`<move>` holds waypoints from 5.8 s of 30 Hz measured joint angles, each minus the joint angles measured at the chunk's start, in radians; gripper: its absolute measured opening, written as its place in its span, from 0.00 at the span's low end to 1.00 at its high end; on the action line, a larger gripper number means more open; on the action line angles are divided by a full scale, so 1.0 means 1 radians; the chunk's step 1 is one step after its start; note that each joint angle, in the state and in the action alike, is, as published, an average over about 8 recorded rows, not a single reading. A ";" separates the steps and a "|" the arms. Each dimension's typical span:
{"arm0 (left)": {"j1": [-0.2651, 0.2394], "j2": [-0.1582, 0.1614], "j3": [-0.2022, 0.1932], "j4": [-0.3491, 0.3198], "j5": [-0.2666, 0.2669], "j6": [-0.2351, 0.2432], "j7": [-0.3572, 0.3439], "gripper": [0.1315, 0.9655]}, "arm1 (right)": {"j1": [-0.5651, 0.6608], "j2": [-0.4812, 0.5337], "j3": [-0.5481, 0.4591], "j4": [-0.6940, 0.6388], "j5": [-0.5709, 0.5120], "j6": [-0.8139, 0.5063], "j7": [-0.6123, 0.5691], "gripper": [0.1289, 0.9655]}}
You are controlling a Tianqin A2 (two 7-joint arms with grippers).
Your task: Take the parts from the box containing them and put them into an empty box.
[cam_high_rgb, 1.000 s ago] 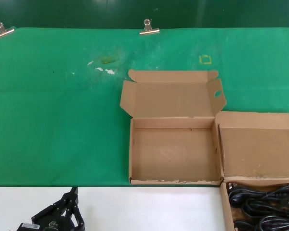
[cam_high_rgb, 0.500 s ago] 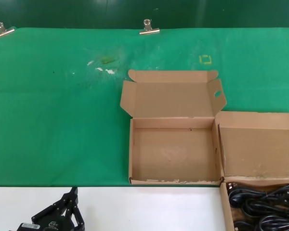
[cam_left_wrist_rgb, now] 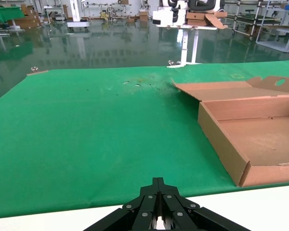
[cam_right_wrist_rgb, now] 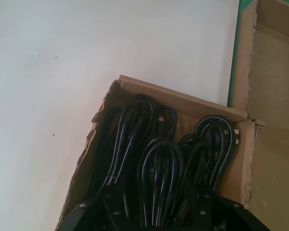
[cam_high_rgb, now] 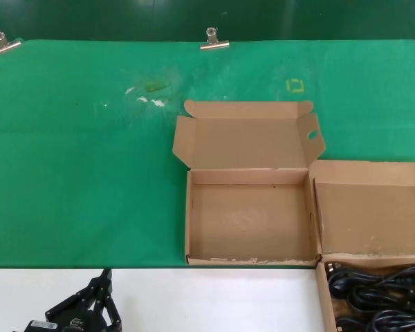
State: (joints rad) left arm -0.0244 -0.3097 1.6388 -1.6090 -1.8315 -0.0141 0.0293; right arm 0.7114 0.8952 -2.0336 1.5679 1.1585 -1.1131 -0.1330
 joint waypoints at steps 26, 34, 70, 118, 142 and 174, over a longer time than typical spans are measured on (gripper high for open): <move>0.000 0.000 0.000 0.000 0.000 0.000 0.000 0.02 | 0.007 0.020 0.027 0.076 0.043 -0.028 0.053 0.11; 0.000 0.000 0.000 0.000 0.000 0.000 0.000 0.02 | 0.057 0.028 0.059 0.223 0.101 -0.066 0.122 0.10; 0.000 0.000 0.000 0.000 0.000 0.000 0.000 0.02 | 0.327 -0.503 -0.152 -0.200 -0.194 0.141 0.078 0.20; 0.009 0.004 -0.015 0.004 0.012 0.005 -0.011 0.49 | -0.081 -0.493 0.106 -0.069 0.183 0.501 0.100 1.00; 0.017 0.007 -0.027 0.006 0.022 0.010 -0.021 0.95 | -0.409 -0.546 0.277 -0.016 0.421 0.820 0.117 1.00; 0.024 0.009 -0.037 0.009 0.030 0.014 -0.028 1.00 | -0.677 -0.590 0.416 0.027 0.616 1.080 0.131 1.00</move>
State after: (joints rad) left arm -0.0008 -0.3003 1.6013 -1.6003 -1.8011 -0.0005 0.0009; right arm 0.0345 0.3056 -1.6179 1.5945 1.7750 -0.0334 -0.0018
